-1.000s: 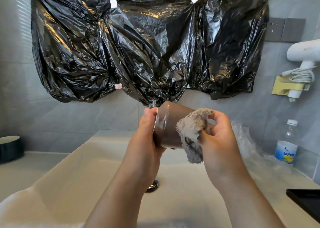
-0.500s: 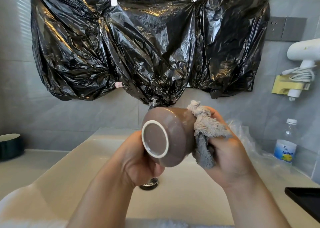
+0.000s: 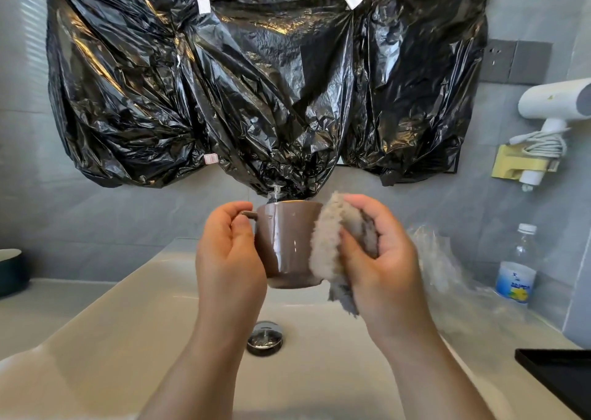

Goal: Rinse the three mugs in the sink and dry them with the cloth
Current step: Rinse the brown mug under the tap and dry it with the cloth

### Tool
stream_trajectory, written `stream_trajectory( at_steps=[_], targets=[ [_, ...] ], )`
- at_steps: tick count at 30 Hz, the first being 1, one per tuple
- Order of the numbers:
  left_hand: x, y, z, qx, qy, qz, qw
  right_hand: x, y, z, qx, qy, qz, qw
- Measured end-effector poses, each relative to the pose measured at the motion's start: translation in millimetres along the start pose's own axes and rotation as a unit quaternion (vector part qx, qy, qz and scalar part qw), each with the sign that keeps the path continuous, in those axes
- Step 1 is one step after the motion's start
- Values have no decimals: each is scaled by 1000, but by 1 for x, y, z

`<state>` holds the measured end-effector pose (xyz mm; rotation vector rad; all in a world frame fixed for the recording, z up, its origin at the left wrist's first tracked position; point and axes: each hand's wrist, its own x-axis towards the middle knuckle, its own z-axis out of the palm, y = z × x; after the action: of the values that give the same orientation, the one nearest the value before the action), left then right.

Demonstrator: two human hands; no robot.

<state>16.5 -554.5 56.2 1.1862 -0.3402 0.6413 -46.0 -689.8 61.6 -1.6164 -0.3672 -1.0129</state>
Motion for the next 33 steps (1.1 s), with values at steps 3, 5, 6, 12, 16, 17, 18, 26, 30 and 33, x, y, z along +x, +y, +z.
stream_trajectory(
  at_steps=[3, 5, 6, 12, 16, 17, 18, 26, 30, 33],
  targets=[
    [-9, 8, 1, 24, -23, 72, 997, -6, 1, 10, -77, -44, 41, 995],
    [-16, 10, 4, 30, -48, 89, 994, -5, 1, 8, -12, -27, 94, 995],
    [-19, 10, 6, 25, -55, 92, 994, -3, 1, 7, -4, -7, 93, 996],
    [-19, 9, 7, -9, -41, 37, 998, -2, 4, 6, -17, 40, 52, 998],
    [-10, 10, 4, -34, -30, -6, 999, -6, -5, -7, -82, -145, 53, 985],
    [-7, 10, 3, -34, -32, -14, 999, -6, -8, -10, -166, -179, 43, 969],
    [-6, 11, 2, -31, -35, -19, 999, -7, -11, -11, -237, -192, 24, 952],
    [-15, 21, 3, 51, -124, 62, 989, -2, -8, -13, -310, -76, -128, 939],
    [-19, 27, 5, 42, -122, 69, 989, 4, 4, -9, -215, 9, -133, 968],
    [-16, 27, 6, 4, -97, 34, 995, 7, 8, -14, -127, 7, -82, 988]
  ],
)
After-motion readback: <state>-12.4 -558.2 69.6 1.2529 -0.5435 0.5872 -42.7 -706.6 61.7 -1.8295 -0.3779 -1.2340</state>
